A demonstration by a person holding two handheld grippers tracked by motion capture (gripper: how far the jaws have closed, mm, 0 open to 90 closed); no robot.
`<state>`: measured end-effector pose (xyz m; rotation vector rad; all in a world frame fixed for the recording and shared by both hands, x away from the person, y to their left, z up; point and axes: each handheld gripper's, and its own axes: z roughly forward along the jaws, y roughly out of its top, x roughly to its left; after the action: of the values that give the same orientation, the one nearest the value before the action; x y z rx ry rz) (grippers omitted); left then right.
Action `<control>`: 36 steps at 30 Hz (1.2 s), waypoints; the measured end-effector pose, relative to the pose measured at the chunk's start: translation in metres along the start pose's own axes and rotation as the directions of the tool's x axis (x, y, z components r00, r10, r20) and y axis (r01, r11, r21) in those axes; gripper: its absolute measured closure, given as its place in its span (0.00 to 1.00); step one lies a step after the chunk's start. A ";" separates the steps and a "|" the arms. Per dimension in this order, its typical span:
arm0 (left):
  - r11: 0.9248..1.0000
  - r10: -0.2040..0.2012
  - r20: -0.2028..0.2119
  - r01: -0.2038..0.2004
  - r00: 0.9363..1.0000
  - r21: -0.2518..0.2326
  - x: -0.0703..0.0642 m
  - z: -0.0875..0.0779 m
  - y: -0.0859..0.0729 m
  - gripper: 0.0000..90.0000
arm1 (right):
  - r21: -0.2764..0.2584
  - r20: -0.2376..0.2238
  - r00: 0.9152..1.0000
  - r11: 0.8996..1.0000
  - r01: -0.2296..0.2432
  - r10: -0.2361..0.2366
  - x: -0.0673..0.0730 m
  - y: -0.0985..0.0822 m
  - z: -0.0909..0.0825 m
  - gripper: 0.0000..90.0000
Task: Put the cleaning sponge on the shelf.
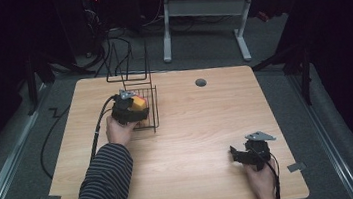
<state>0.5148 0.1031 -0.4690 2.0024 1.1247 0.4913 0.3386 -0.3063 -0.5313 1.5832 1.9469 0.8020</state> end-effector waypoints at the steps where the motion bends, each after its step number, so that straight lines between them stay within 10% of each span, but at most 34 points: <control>1: 1.000 -0.003 0.002 0.003 1.000 0.003 0.000 0.000 0.000 0.21 | 0.000 0.000 1.000 1.000 0.000 0.000 0.000 0.000 0.000 0.22; 36: 1.000 0.018 0.050 -0.018 0.999 0.009 -0.005 -0.015 -0.001 0.00 | 0.000 0.000 1.000 1.000 0.000 0.000 0.000 0.000 0.000 0.22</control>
<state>0.5017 0.1056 -0.4597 2.0239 1.0814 0.4429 0.3386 -0.3063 -0.5313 1.5832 1.9469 0.8017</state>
